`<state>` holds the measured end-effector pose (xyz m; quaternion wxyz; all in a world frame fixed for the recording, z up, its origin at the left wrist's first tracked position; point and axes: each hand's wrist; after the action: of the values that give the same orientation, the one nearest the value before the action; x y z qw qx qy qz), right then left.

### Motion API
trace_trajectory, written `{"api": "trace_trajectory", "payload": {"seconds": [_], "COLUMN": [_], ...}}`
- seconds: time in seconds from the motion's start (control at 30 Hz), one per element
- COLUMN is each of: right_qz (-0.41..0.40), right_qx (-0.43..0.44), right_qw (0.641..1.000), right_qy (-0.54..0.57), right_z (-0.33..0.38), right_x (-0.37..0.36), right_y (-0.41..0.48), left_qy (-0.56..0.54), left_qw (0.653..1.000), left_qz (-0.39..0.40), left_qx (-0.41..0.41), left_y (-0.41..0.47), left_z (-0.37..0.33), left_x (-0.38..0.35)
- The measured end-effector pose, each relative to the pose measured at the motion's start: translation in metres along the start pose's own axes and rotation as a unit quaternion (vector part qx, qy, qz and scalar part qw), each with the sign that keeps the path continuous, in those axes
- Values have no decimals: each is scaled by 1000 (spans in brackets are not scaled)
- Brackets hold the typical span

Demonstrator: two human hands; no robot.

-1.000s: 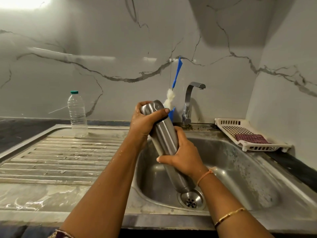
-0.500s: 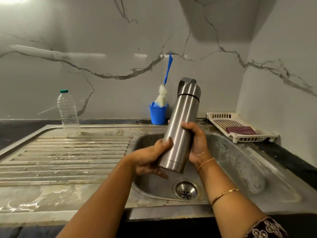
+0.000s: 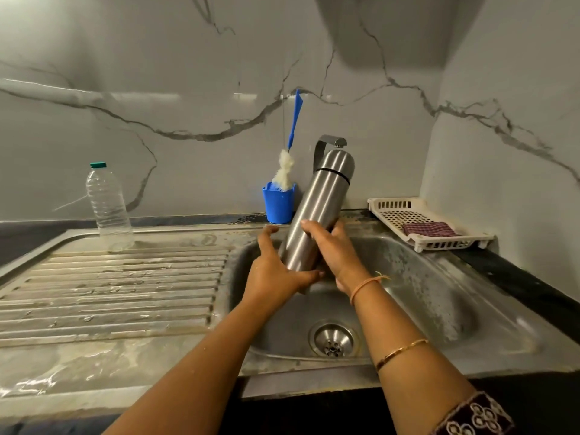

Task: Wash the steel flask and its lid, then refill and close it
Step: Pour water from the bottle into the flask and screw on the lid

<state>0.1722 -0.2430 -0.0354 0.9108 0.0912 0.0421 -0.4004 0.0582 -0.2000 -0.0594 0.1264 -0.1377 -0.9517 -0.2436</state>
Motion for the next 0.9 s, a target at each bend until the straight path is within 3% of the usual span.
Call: {"api": "trace_trajectory", "payload": {"seconds": [0.1, 0.2, 0.27, 0.37, 0.53, 0.7, 0.77, 0.83, 0.9], "right_qz": [-44, -75, -66, -34, 97, 201, 218, 205, 134], "right_qx": [-38, -65, -84, -90, -76, -66, -67, -58, -27], "right_qw": [995, 983, 975, 954, 913, 895, 899, 918, 961], "right_qy": [84, 153, 195, 283, 390, 392, 373, 334, 240], "right_z": [-3, 1, 5, 8, 1, 2, 4, 7, 14], "right_x": [-2, 10, 21, 31, 38, 38, 36, 35, 34], "right_y": [-1, 2, 3, 3, 9, 9, 8, 8, 9], "left_qy": [54, 7, -98, -249, -267, -307, -306, -295, -273], "left_qw": [996, 995, 988, 940, 878, 840, 849, 866, 887], "left_qz": [-18, 64, 122, 179, 312, 367, 358, 339, 308], "left_qx": [-70, -73, 5, 148, 247, 257, 241, 219, 208], "left_y": [-4, -5, 0, 4, -6, -12, -11, -12, -14], "left_z": [-2, -4, -8, -14, -16, -19, -18, -21, -20], "left_x": [-5, -7, -4, 4, 6, 0, 0, -2, -5]}}
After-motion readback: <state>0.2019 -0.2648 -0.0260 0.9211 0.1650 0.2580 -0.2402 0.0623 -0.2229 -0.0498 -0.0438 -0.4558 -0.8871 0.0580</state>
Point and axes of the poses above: each hand's wrist, its own y-axis towards the middle knuckle, its own x-axis out of the back of the hand, z = x × y, and after that the axes turned 12 degrees about -z, right-handed
